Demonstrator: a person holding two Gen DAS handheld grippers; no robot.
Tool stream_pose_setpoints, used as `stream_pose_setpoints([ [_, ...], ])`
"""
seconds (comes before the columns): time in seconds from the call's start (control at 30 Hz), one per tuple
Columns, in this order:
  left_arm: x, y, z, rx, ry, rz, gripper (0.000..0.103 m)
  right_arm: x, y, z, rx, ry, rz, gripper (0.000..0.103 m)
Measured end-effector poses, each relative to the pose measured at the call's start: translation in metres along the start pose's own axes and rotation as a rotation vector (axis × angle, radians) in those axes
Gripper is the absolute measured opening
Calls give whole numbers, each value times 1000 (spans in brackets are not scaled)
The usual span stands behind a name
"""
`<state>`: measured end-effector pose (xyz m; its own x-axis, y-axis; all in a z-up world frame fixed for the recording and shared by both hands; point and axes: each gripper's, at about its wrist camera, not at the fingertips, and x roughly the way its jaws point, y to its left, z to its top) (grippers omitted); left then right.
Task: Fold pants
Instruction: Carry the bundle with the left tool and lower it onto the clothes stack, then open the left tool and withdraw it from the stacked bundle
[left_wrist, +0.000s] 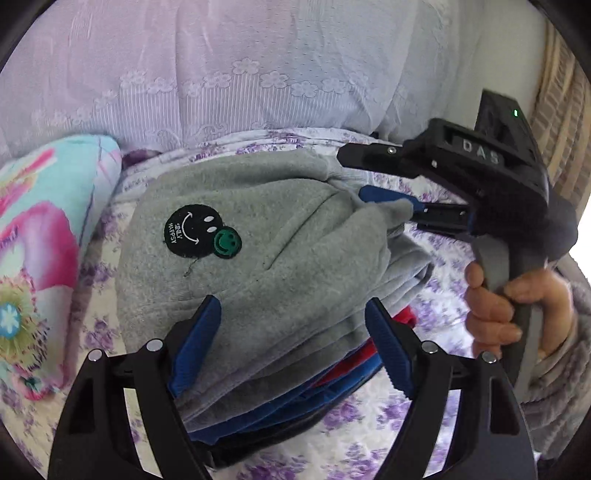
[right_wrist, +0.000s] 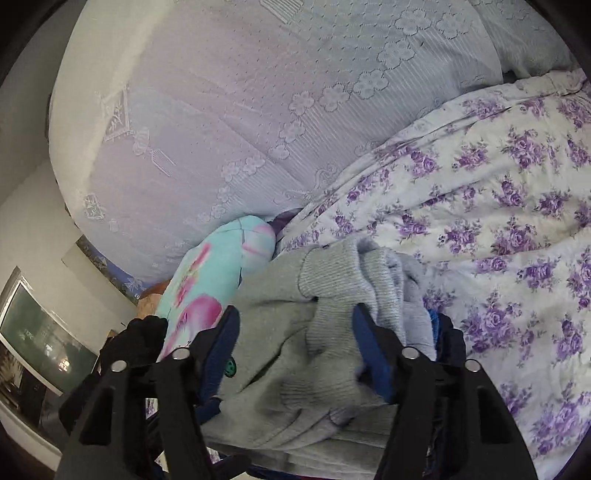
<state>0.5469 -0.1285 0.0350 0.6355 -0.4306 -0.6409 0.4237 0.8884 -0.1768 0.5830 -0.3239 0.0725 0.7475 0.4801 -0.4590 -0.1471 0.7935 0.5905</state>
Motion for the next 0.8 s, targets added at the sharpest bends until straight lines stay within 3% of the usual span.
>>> stream_pose_setpoints([
  [0.1,-8,-11,-2,6,-6,33,78,-11,9,1,11,4,2,63],
  [0.27,-50,-7,-2,-43,-69,19,78,-65,44,-3,-85,-102,-22,72],
  [0.33,-75,-3,-5,-59,-124,65,79,-92,59,-10,-123,-145,-53,82],
  [0.43,-116,-15,-15,-65,-207,165,89,-136,80,-32,-187,-228,-104,91],
  [0.53,-150,-32,-35,-59,-259,261,94,-182,96,-71,-238,-345,-166,99],
  [0.63,-169,-49,-63,-41,-288,331,97,-212,99,-118,-242,-411,-183,99],
  [0.8,-178,-67,-131,-60,-308,429,98,-227,95,-207,-299,-489,-287,99],
])
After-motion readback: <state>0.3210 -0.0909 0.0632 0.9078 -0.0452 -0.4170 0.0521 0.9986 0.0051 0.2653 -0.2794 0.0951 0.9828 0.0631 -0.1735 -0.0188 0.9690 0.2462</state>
